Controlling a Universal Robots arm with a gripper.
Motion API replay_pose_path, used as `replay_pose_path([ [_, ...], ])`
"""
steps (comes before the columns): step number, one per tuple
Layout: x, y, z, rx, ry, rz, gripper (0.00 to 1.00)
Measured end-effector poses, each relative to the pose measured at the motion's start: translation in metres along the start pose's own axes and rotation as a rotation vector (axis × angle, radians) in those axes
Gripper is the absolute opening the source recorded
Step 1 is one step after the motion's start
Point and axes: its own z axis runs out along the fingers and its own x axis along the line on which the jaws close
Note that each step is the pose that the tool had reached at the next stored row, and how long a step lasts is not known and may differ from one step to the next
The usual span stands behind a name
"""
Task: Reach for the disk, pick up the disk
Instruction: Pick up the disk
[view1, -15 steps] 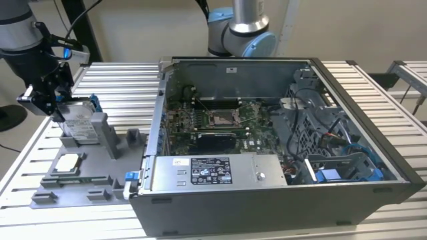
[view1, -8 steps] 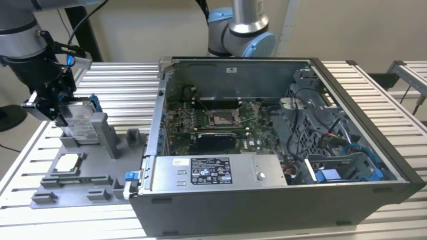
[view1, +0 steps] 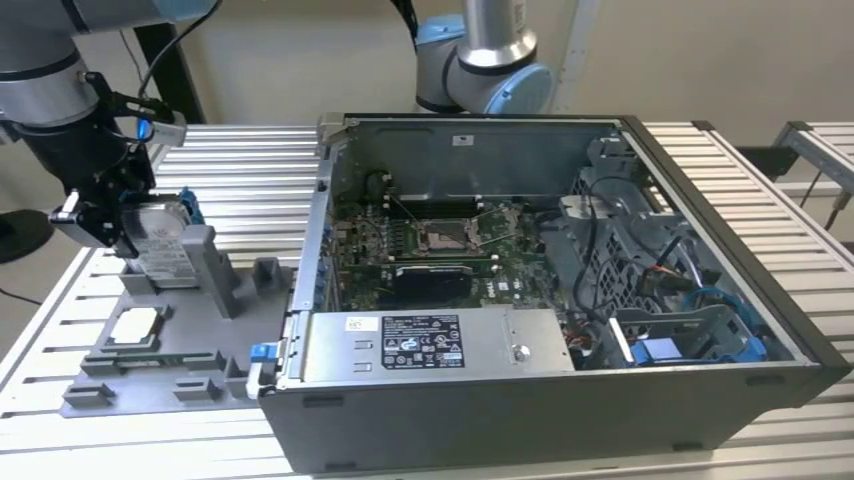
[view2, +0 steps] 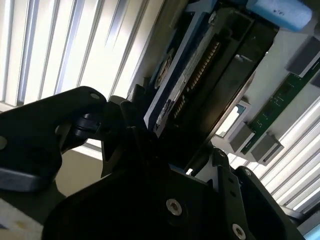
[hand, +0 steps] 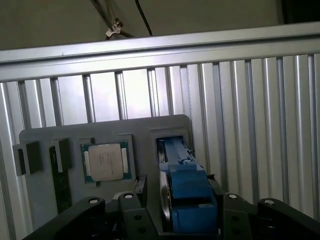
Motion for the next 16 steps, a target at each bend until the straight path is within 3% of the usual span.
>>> replay_pose_path([
  [5, 0.0, 0.0, 0.0002, 0.0001, -0.0026, 0.0, 1.0],
  [6, 0.0, 0.0, 0.0002, 0.0, -0.003, 0.0, 0.0],
  [16, 0.0, 0.0, 0.0002, -0.0005, -0.0077, 0.0, 0.0],
])
